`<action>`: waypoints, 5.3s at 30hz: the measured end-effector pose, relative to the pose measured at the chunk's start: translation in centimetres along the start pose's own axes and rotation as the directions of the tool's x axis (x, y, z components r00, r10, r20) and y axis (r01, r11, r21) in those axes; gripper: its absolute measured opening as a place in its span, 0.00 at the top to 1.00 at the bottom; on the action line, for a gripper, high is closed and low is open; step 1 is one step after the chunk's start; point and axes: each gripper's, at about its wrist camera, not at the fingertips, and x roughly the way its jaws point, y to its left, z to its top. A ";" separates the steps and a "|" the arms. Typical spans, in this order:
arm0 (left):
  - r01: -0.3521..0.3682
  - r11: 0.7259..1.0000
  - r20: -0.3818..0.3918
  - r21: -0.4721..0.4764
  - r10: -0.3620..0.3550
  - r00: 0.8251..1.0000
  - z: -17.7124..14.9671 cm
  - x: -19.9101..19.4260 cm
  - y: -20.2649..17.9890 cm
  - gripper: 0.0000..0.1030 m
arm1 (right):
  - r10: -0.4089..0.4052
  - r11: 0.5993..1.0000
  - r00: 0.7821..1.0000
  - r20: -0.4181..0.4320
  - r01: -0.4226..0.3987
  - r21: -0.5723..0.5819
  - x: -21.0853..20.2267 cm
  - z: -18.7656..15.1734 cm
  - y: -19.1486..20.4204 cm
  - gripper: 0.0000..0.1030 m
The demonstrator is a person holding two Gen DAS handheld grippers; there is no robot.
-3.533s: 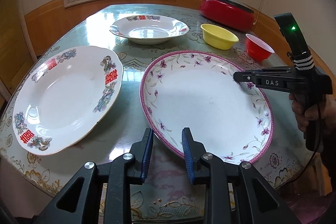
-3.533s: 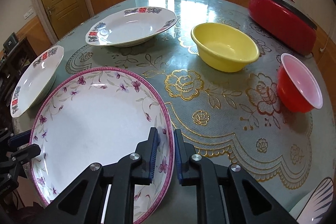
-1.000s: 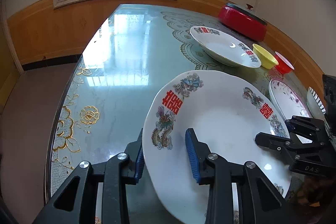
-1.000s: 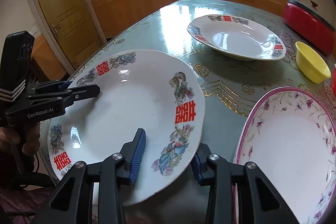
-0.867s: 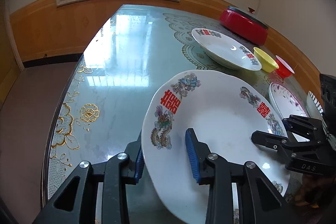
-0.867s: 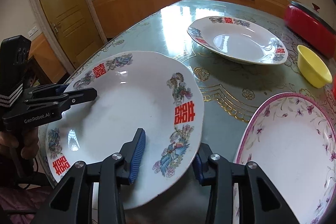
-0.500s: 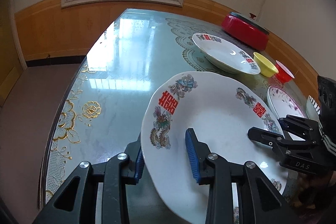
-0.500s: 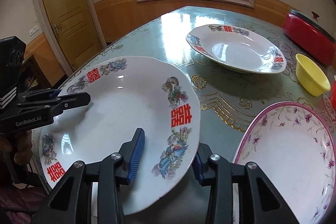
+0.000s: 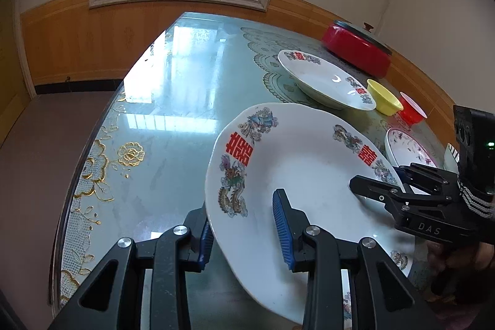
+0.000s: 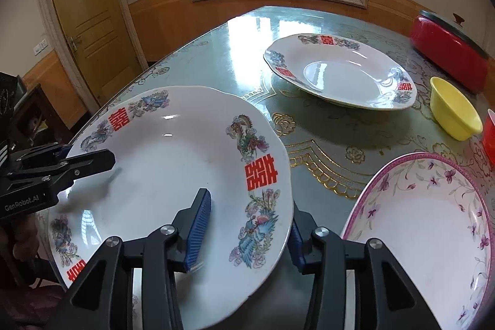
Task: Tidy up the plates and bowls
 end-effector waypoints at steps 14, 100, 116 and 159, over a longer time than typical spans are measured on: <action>0.037 0.997 0.053 0.063 -0.040 0.998 0.4 -1.2 -1.9 0.66 | 0.130 0.989 0.991 0.036 -0.133 0.069 -1.2 -0.6 -1.4 0.64; -0.028 1.000 -0.044 -0.011 0.027 0.999 1.8 1.1 -0.8 0.67 | 0.211 0.961 0.974 -0.087 -0.190 0.202 -1.5 1.1 -3.7 0.81; 0.044 0.993 -0.017 0.112 -0.043 0.999 4.4 1.4 -6.2 0.67 | 0.126 0.931 0.991 0.045 -0.134 0.339 -6.9 -0.8 -7.9 0.83; 0.212 0.907 -0.059 0.363 -0.205 0.977 4.6 6.5 -23.2 0.84 | -0.021 0.856 1.000 0.004 0.016 0.516 -10.4 -8.4 -18.9 0.82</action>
